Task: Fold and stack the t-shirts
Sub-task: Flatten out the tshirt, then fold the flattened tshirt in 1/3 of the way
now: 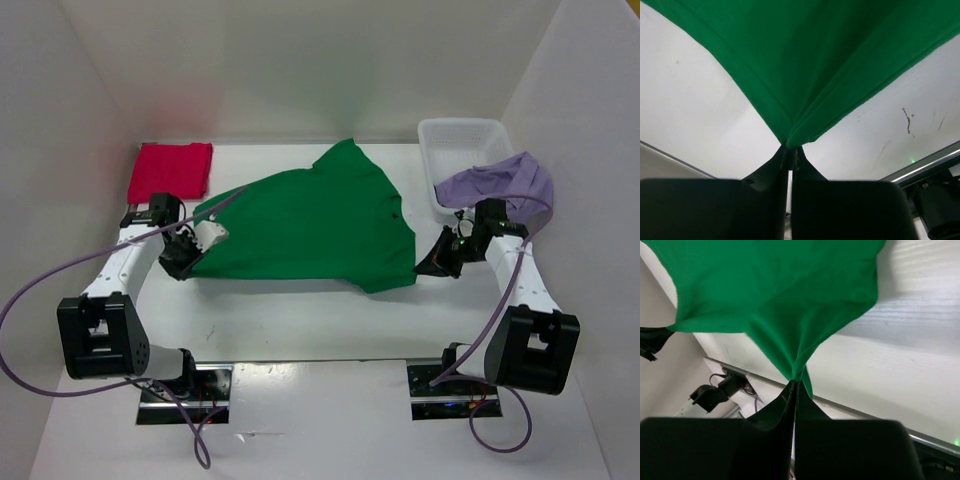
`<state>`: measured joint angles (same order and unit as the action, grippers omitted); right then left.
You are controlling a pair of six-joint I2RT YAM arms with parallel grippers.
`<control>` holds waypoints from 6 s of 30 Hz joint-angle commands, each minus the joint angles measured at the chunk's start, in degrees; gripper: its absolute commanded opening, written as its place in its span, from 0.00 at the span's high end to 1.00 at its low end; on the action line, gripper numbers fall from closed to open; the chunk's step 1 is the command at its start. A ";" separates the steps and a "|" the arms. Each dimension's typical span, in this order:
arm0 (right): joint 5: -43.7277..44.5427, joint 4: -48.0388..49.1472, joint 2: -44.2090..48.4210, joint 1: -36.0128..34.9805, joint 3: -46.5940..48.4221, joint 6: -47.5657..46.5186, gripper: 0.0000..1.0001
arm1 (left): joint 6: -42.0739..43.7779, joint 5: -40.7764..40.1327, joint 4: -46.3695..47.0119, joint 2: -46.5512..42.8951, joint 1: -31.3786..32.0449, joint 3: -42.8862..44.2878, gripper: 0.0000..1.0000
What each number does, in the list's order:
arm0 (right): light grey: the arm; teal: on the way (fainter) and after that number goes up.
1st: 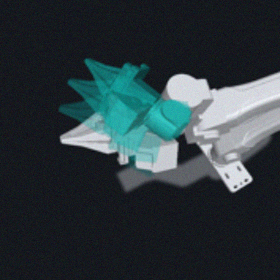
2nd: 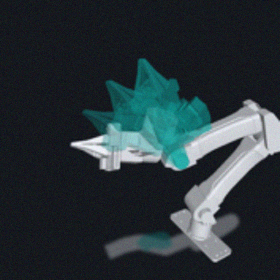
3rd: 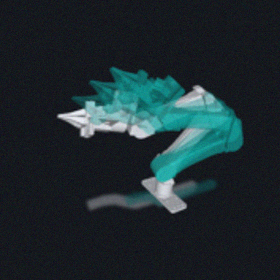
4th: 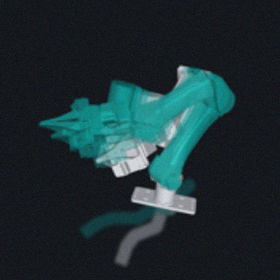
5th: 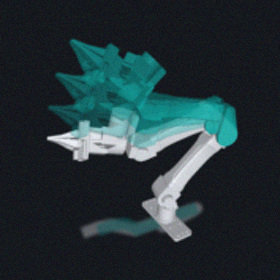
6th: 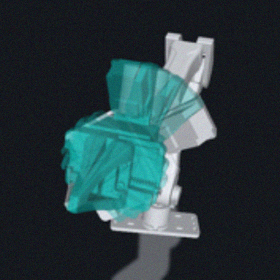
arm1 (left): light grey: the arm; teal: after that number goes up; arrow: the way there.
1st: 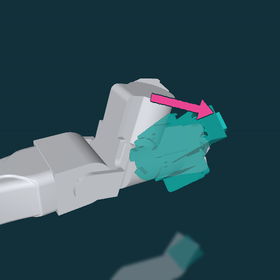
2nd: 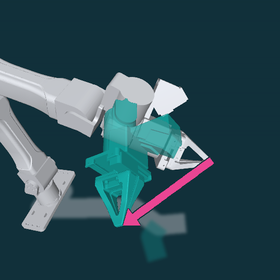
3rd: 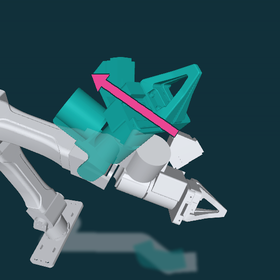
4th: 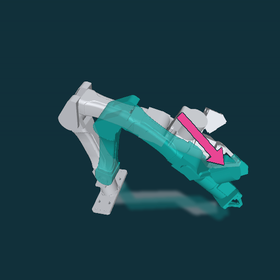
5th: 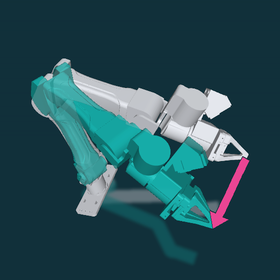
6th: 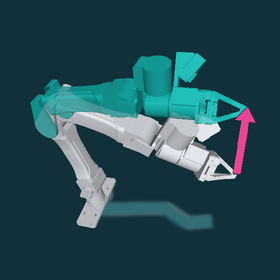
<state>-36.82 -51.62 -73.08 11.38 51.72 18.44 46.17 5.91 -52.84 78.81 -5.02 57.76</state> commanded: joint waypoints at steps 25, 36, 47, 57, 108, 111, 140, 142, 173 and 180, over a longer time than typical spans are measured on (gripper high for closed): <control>36.28 -12.80 -39.77 -12.97 116.29 7.58 1.00 | -28.51 7.28 7.22 33.51 -1.06 89.25 1.00; 30.31 -8.34 -23.46 -6.81 82.79 5.04 1.00 | -19.64 8.85 6.17 30.46 0.01 78.35 1.00; 25.40 -3.49 2.57 -10.32 23.54 5.20 1.00 | -2.24 -1.42 17.41 7.95 3.69 19.45 1.00; 21.00 -7.00 15.94 -16.30 1.90 13.03 1.00 | -1.08 -5.56 10.66 -0.75 4.31 -3.17 1.00; 31.02 3.10 1.35 -12.43 1.29 18.71 0.00 | -16.38 -17.27 8.91 3.64 0.18 -3.43 0.16; 29.01 3.10 1.98 -12.96 -0.13 22.51 0.00 | -17.16 -14.01 8.37 6.61 0.89 -5.90 0.16; 43.41 1.43 12.71 -25.84 -6.55 42.12 1.00 | -22.97 -19.89 12.15 12.16 4.58 -6.08 0.10; 43.41 2.04 10.08 -29.38 -6.55 41.34 1.00 | -22.97 -19.89 11.10 12.16 4.58 -5.55 0.09; 53.52 7.14 -30.53 -43.54 17.43 29.21 1.00 | -22.97 -22.70 8.19 11.55 4.58 -4.32 0.06; 54.13 6.53 -36.87 -43.54 25.97 25.51 1.00 | -23.50 -23.75 8.19 11.55 4.58 -4.93 0.05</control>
<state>14.59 -45.76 -109.01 -31.64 74.70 46.15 23.66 -16.58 -43.44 90.63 -0.19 51.88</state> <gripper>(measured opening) 0.001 0.948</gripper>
